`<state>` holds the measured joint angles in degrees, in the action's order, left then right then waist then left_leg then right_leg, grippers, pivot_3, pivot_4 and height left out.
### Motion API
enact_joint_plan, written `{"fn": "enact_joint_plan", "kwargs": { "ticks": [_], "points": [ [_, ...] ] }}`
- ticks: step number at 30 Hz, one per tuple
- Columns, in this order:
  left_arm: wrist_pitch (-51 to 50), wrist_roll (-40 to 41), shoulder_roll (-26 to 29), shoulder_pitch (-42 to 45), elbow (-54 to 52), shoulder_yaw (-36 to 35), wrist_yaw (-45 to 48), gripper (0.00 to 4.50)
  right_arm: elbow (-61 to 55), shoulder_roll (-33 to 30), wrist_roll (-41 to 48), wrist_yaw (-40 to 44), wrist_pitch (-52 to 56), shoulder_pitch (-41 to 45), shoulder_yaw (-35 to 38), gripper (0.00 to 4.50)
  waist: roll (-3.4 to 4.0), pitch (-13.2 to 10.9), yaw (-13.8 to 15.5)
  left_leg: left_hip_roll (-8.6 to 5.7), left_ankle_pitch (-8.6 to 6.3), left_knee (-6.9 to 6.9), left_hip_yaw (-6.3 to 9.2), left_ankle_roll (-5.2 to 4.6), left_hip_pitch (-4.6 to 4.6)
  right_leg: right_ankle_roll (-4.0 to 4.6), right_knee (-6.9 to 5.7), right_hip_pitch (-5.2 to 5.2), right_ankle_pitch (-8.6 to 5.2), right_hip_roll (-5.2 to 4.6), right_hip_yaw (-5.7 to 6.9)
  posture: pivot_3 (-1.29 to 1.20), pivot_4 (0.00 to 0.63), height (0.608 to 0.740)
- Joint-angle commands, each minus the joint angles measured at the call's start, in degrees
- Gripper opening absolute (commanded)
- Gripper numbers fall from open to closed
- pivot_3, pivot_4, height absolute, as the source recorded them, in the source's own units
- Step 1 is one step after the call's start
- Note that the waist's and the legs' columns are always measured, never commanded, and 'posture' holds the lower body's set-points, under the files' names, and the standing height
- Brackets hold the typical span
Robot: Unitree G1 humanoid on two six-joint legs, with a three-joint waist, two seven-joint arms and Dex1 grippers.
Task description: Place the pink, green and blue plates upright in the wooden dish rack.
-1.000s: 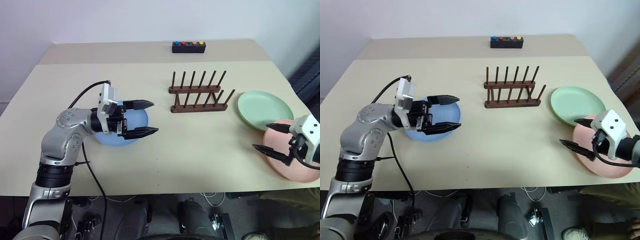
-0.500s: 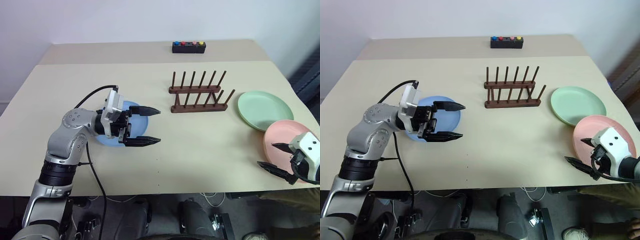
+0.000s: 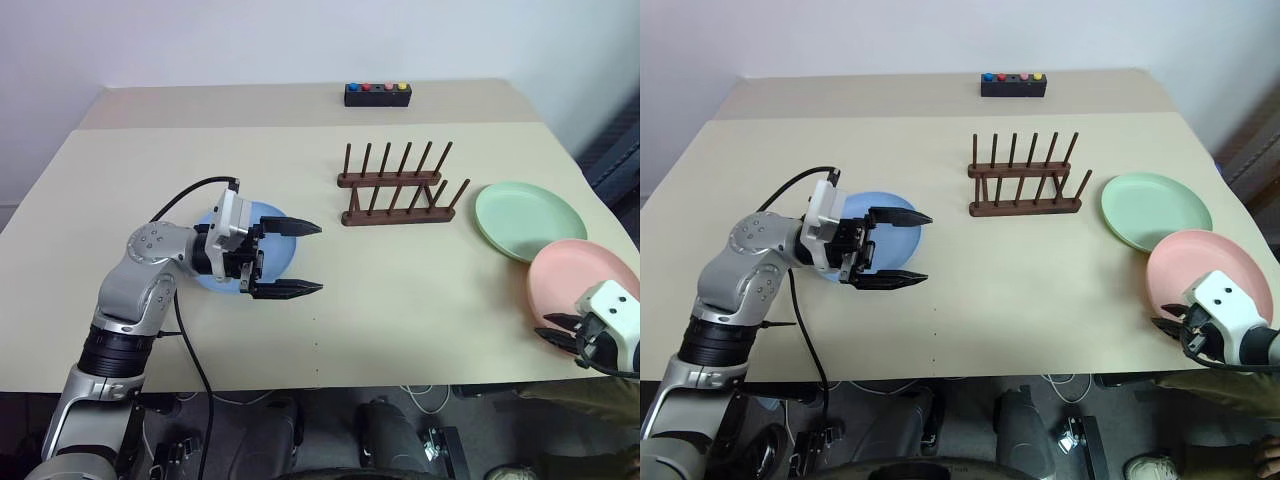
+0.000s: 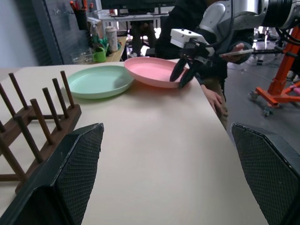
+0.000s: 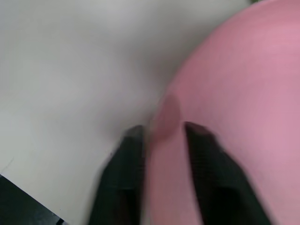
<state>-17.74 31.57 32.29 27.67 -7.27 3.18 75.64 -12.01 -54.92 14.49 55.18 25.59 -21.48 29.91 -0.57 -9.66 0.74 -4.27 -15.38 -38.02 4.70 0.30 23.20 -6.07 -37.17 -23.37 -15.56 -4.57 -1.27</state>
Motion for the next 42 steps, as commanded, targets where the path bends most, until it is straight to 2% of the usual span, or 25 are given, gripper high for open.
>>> {"fn": "enact_joint_plan", "kwargs": {
  "ticks": [1, 16, 21, 26, 31, 36, 42],
  "points": [
    [0.7, 0.5, 0.3, 0.1, -1.6, -0.6, -0.4, 4.50, -1.0, 0.4, 0.1, -0.5, -0.4, 0.5, 0.4, 0.03, -0.01, 0.0, -0.1, 0.00, 0.00, 0.00, 0.00, 0.00, -0.01, 0.00, 0.00, 0.01, 0.00, 0.00, 0.00, 0.00, 0.150, 0.740],
    [-1.1, 3.7, -1.0, -0.2, -0.7, -2.1, -2.5, 4.50, -2.8, -2.1, 2.4, 2.3, 2.1, 1.6, 3.3, 0.03, 0.00, 0.0, 0.0, 0.01, 0.00, -0.01, 0.00, 0.00, -0.03, 0.00, 0.00, 0.04, 0.00, 0.01, 0.00, 0.00, 0.150, 0.740],
    [-1.0, 3.9, -0.8, -0.2, -0.6, -2.6, -2.8, 4.50, -4.0, -3.9, 8.8, 4.1, 6.4, 7.8, 8.2, 0.03, 0.01, 0.0, -0.1, 0.01, 0.00, -0.01, 0.00, 0.00, -0.03, 0.00, 0.00, 0.04, 0.00, 0.01, 0.00, 0.00, 0.150, 0.740],
    [-1.0, 3.9, -0.9, -0.1, -0.3, -3.1, -3.2, 4.50, -2.4, -5.5, 17.7, 3.8, 12.5, 19.1, 11.8, 0.03, 0.02, 0.0, 0.0, 0.03, 0.00, 0.01, 0.00, 0.00, -0.04, 0.00, 0.00, 0.03, 0.00, 0.02, 0.01, 0.00, 0.150, 0.740],
    [-1.2, 4.3, -1.3, 0.7, 0.0, -4.3, -4.6, 4.50, 2.0, -3.2, 31.0, -0.7, 21.3, 36.3, 11.1, 0.03, 0.01, 0.0, 0.0, 0.02, 0.00, -0.01, 0.01, -0.01, -0.03, 0.00, 0.02, 0.04, 0.00, -0.01, 0.01, 0.00, 0.150, 0.740],
    [-2.2, 5.4, -1.4, 1.2, -0.5, -5.4, -6.2, 4.50, 16.0, 0.1, 40.0, -4.1, 27.9, 54.7, 8.7, 0.03, 0.03, 0.0, -0.1, 0.02, -0.01, -0.01, -0.01, -0.01, -0.02, 0.01, 0.05, 0.02, 0.00, -0.03, 0.00, 0.00, 0.150, 0.740],
    [-3.8, 6.8, -0.9, -0.4, -4.3, -6.9, -9.1, 4.50, 34.3, 4.8, 41.0, 4.1, 30.4, 69.1, 0.2, 0.03, 0.04, 0.0, -0.3, 0.02, -0.01, 0.05, -0.04, -0.02, 0.06, 0.01, 0.07, -0.08, 0.00, -0.03, -0.01, 0.00, 0.150, 0.740]
  ]
}}
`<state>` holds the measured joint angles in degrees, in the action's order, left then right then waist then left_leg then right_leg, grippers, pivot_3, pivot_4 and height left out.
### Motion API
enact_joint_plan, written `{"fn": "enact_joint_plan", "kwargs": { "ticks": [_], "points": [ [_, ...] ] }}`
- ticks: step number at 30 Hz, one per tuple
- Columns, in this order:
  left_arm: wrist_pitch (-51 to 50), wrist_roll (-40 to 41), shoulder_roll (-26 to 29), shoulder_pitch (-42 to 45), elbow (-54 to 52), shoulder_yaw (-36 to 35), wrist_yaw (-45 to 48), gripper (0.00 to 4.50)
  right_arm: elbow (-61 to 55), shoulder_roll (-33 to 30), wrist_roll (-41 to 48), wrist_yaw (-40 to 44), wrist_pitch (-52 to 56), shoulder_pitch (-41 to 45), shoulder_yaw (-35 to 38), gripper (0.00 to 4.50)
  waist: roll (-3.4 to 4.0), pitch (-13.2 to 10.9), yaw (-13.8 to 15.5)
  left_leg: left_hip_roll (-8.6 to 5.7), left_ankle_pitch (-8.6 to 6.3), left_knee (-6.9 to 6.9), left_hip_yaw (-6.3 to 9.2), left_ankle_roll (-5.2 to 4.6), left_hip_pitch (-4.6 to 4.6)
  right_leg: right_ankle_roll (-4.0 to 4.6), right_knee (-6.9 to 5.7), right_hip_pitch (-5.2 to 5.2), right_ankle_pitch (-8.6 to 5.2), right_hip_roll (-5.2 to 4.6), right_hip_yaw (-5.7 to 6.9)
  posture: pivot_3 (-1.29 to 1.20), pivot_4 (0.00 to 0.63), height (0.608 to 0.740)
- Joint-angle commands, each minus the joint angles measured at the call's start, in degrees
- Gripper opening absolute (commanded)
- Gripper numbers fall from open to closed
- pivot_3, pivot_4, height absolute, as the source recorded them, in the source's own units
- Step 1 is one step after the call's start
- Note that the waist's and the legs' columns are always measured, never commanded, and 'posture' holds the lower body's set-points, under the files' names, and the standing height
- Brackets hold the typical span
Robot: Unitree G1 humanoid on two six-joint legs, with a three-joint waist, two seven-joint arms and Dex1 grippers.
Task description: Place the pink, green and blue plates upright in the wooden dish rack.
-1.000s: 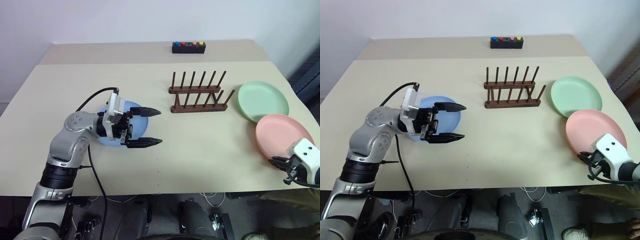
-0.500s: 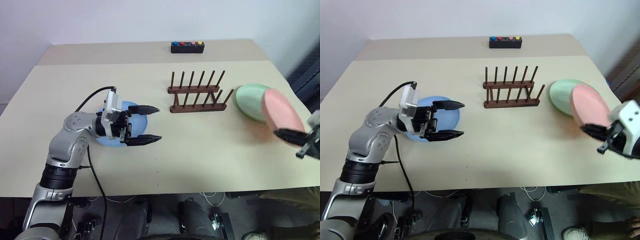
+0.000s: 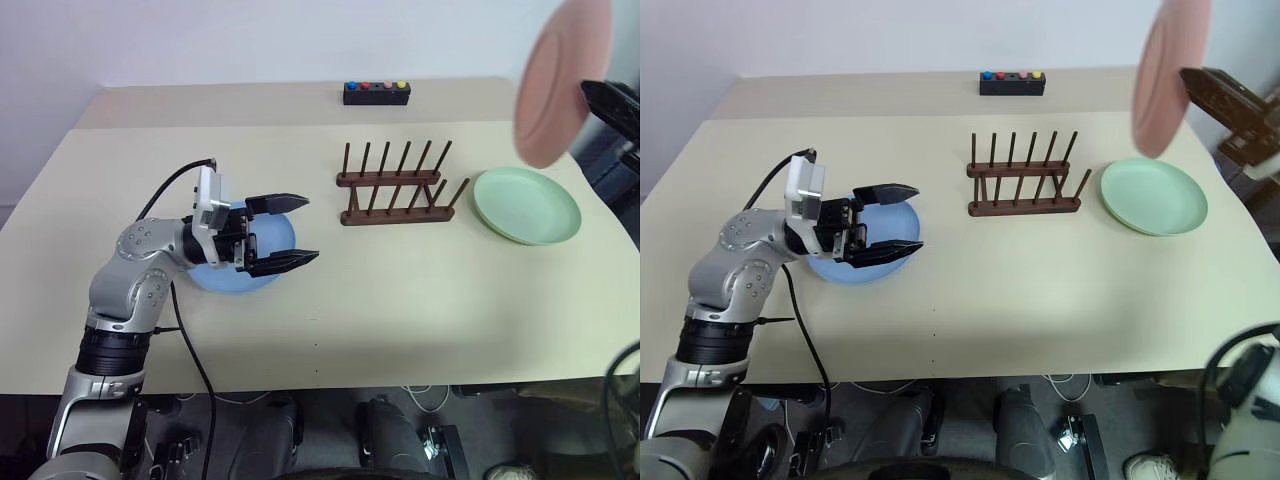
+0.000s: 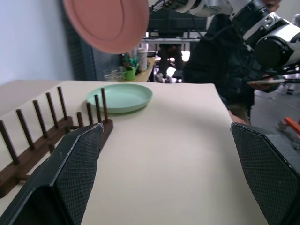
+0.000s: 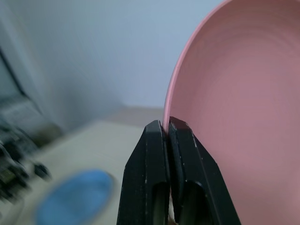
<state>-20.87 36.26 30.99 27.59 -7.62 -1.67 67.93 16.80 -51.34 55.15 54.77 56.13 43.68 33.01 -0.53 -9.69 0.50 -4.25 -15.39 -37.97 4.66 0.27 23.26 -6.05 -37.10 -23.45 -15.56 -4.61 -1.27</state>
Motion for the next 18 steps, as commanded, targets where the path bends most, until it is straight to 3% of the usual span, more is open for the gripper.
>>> {"fn": "enact_joint_plan", "kwargs": {
  "ticks": [1, 9, 18],
  "points": [
    [-1.1, 2.5, 0.5, -0.9, -5.0, -2.4, -2.0, 4.50, 7.6, 1.7, -0.9, 6.5, -0.9, 5.2, -4.7, 0.03, 0.01, 0.0, -0.2, 0.00, 0.00, 0.00, 0.00, 0.00, 0.01, 0.00, -0.01, -0.01, 0.00, 0.00, 0.00, 0.00, 0.150, 0.740],
    [-4.1, 5.4, 3.0, -6.2, -13.0, -5.5, -6.8, 4.50, 24.4, 3.4, -9.8, 19.5, -7.5, 13.1, -14.3, 0.03, 0.06, 0.0, 0.0, -0.01, 0.00, 0.00, -0.01, 0.00, 0.07, 0.00, -0.03, -0.10, 0.00, 0.00, 0.00, 0.00, 0.150, 0.740],
    [-4.1, 6.0, 3.9, -8.9, -15.4, -6.3, -9.2, 4.50, 33.9, 2.3, -16.5, 24.0, -11.9, 19.2, -15.5, 0.03, 0.12, -0.1, 0.0, -0.02, 0.00, 0.02, -0.01, 0.02, 0.07, 0.00, -0.02, -0.13, 0.00, 0.00, -0.01, 0.00, 0.150, 0.740]
  ]
}}
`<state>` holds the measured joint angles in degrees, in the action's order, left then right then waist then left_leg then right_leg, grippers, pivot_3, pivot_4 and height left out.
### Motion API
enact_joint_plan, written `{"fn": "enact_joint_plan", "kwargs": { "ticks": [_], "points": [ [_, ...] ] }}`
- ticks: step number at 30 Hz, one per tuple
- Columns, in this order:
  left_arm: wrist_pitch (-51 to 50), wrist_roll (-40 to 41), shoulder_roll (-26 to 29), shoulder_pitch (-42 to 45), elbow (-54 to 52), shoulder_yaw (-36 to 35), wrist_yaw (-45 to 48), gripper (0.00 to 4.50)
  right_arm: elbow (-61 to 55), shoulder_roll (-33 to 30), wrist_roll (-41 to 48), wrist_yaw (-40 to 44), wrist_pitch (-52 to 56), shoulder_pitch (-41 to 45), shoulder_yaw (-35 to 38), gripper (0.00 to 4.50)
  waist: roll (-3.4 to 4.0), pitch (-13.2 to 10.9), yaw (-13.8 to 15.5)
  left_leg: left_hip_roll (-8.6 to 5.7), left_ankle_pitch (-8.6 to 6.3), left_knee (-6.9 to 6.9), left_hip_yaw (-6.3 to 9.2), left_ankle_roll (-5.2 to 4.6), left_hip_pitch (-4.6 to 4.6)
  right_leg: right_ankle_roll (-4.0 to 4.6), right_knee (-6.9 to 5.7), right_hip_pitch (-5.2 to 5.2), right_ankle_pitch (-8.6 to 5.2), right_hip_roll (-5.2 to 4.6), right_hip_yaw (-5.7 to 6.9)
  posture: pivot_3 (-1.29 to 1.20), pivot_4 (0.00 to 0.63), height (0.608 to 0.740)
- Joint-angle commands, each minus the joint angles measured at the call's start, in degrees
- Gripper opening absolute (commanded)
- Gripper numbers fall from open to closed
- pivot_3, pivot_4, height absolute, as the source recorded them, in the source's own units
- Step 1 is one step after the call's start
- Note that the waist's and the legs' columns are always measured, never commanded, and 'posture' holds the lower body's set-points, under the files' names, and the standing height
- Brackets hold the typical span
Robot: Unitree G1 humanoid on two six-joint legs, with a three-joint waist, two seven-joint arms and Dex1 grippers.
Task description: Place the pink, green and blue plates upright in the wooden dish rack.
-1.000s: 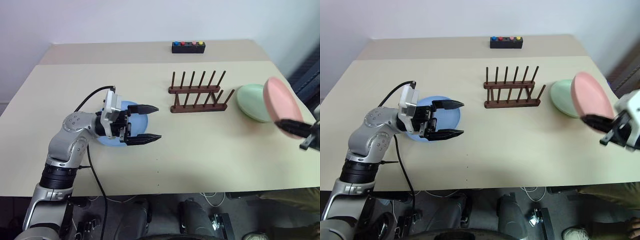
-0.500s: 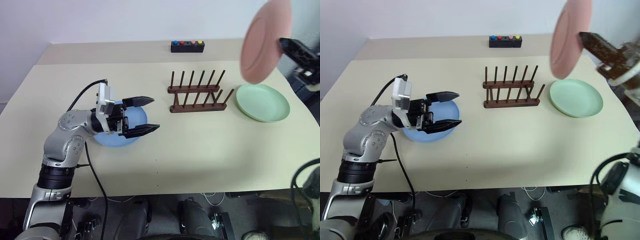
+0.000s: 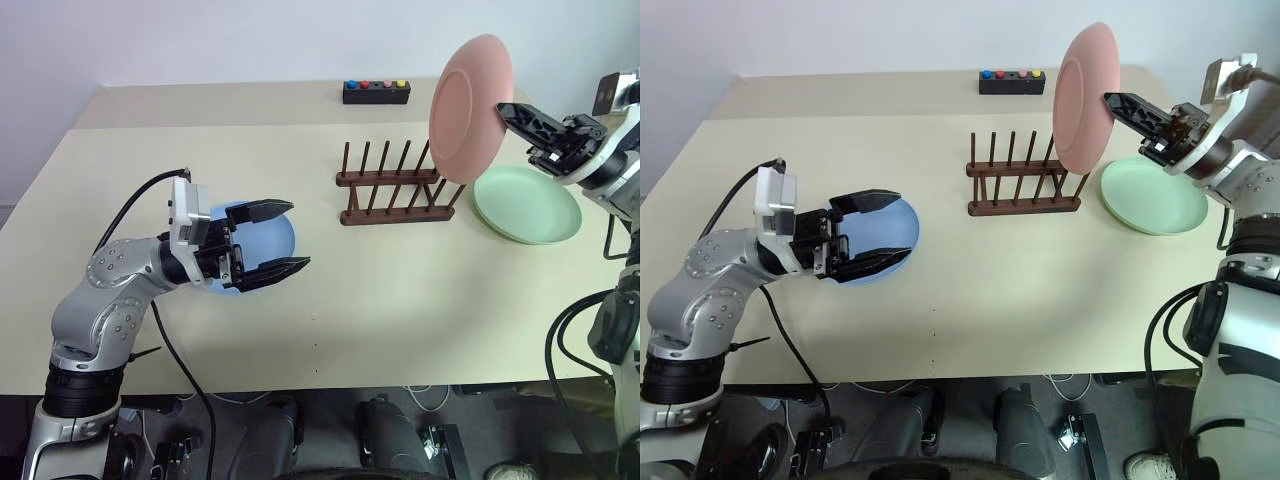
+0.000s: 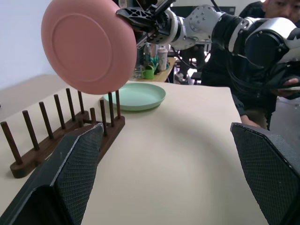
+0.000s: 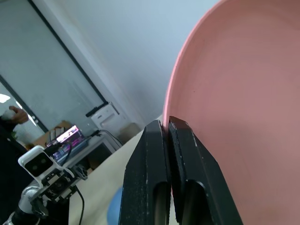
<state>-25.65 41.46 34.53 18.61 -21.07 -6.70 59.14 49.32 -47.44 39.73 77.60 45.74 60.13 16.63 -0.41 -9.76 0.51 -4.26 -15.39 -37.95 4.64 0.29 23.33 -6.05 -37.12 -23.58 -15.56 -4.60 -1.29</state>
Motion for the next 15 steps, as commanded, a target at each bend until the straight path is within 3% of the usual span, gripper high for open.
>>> {"fn": "enact_joint_plan", "kwargs": {
  "ticks": [1, 15],
  "points": [
    [0.9, 0.6, 0.2, 0.2, -1.7, -0.9, -0.4, 4.50, 2.1, -1.5, -1.7, 1.5, -1.9, 2.9, 0.8, 0.03, 0.00, 0.0, 0.0, 0.00, 0.00, 0.00, 0.00, 0.00, 0.00, 0.00, 0.00, 0.00, 0.00, 0.00, 0.00, 0.00, 0.150, 0.740],
    [1.5, -0.1, 0.0, 1.4, -0.3, 0.7, 0.7, 4.50, 10.5, -0.3, -7.3, -0.6, -6.2, 2.8, 2.1, 0.03, 0.03, 0.0, -0.1, 0.00, 0.01, 0.01, -0.01, 0.02, 0.01, 0.00, 0.00, -0.01, 0.00, 0.00, 0.00, 0.00, 0.150, 0.740]
  ]
}}
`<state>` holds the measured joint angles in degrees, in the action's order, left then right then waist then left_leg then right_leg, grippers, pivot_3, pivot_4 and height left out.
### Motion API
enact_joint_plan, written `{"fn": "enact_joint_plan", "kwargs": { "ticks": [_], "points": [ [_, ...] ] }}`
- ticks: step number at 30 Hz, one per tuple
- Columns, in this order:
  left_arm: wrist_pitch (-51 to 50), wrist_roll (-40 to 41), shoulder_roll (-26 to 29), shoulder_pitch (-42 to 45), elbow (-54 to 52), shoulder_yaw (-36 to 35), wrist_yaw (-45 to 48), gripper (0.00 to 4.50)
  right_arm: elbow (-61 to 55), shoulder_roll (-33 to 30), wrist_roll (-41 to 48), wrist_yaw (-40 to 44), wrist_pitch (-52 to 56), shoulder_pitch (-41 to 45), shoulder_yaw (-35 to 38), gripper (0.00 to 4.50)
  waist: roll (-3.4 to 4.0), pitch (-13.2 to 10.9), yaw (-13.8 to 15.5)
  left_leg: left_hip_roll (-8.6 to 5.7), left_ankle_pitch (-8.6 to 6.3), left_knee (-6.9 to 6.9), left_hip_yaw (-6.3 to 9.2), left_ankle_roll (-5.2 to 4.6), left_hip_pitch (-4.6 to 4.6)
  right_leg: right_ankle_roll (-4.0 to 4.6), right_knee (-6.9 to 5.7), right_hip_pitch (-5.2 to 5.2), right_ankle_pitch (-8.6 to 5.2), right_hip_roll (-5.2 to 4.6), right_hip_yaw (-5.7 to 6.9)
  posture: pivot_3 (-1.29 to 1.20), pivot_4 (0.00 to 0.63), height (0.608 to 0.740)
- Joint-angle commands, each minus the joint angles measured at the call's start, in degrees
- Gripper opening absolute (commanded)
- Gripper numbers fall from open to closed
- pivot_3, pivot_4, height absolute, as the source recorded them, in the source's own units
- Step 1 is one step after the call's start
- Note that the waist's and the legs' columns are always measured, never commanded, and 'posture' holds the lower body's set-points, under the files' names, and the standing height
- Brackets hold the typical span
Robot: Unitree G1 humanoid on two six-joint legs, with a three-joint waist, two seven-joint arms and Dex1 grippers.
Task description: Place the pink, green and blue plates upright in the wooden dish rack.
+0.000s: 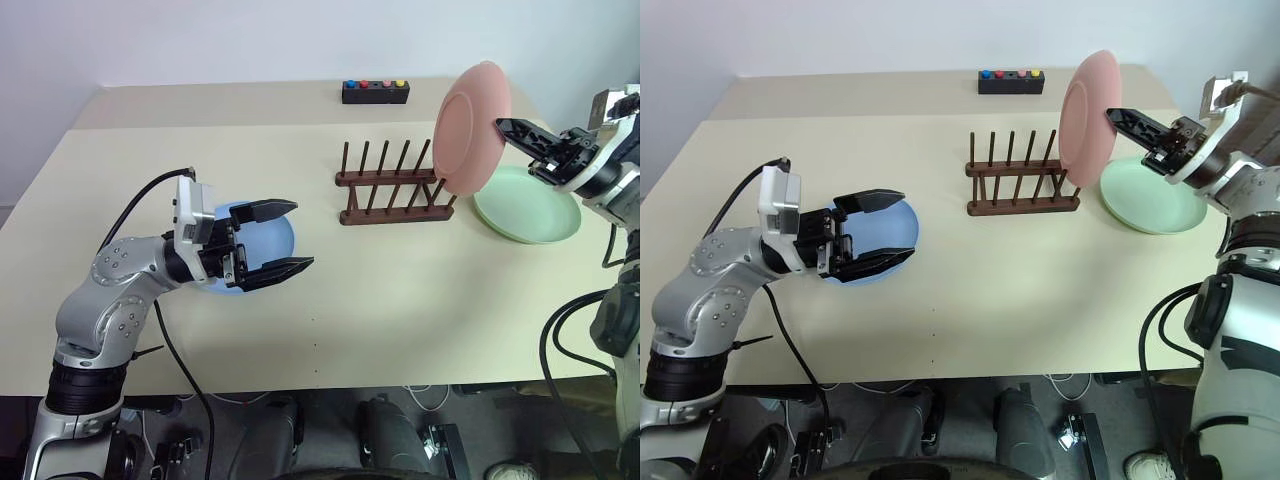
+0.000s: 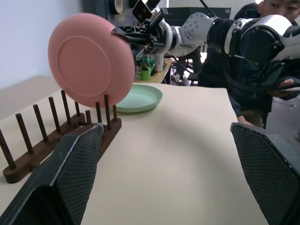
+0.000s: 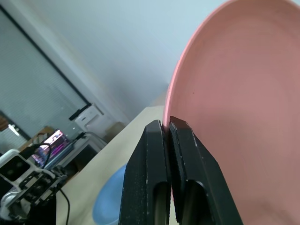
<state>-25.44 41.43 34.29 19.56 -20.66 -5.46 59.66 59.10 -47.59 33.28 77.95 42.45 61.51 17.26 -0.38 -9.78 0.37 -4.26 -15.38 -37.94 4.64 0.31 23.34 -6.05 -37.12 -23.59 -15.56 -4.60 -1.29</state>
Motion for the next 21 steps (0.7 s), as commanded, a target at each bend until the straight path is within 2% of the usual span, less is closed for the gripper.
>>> {"fn": "enact_joint_plan", "kwargs": {
  "ticks": [1, 4, 7, 14, 21],
  "points": [
    [1.3, -0.1, 0.3, 0.3, -0.9, -0.5, 0.2, 4.50, 1.0, 0.3, -1.5, -1.6, -4.1, 1.2, 1.3, 0.03, 0.00, 0.0, 0.0, 0.00, 0.00, 0.00, 0.00, 0.00, 0.00, 0.00, 0.00, 0.00, 0.00, 0.00, 0.00, 0.00, 0.150, 0.740],
    [1.1, -0.1, 0.3, 0.1, -1.3, -0.5, -0.1, 4.50, 1.0, 1.9, -3.0, -2.0, -4.8, 0.7, 0.3, 0.03, 0.00, 0.0, -0.1, 0.00, 0.01, 0.00, -0.01, 0.02, 0.00, 0.00, 0.00, 0.00, 0.00, 0.01, 0.00, 0.00, 0.150, 0.740],
    [1.0, -0.1, 0.3, -0.1, -1.6, -0.6, -0.4, 4.50, 1.2, 2.7, -3.7, -2.1, -5.4, 0.8, 0.6, 0.94, 0.01, 0.0, -0.1, 0.00, 0.04, 0.01, 0.00, 0.07, 0.00, 0.00, 0.00, -0.01, 0.00, 0.01, 0.00, 0.00, 0.150, 0.740],
    [0.8, 0.2, 0.2, -0.9, -2.4, -0.6, -1.2, 4.50, 1.3, 2.4, -4.9, -2.6, -7.7, 1.5, 1.2, 4.44, 0.02, 0.0, -0.1, 0.00, 0.04, 0.01, 0.00, 0.06, 0.00, 0.00, 0.00, -0.01, 0.00, 0.01, 0.00, 0.00, 0.150, 0.740],
    [1.5, -0.8, -0.4, -0.7, -2.0, 0.6, -1.5, 4.50, -1.7, 1.3, -1.7, -7.2, -18.0, 1.2, 8.7, 4.48, 0.03, 0.0, -0.1, -0.01, 0.05, 0.02, 0.00, 0.08, 0.00, 0.00, 0.00, 0.00, 0.00, 0.01, 0.00, 0.00, 0.150, 0.740]
  ]
}}
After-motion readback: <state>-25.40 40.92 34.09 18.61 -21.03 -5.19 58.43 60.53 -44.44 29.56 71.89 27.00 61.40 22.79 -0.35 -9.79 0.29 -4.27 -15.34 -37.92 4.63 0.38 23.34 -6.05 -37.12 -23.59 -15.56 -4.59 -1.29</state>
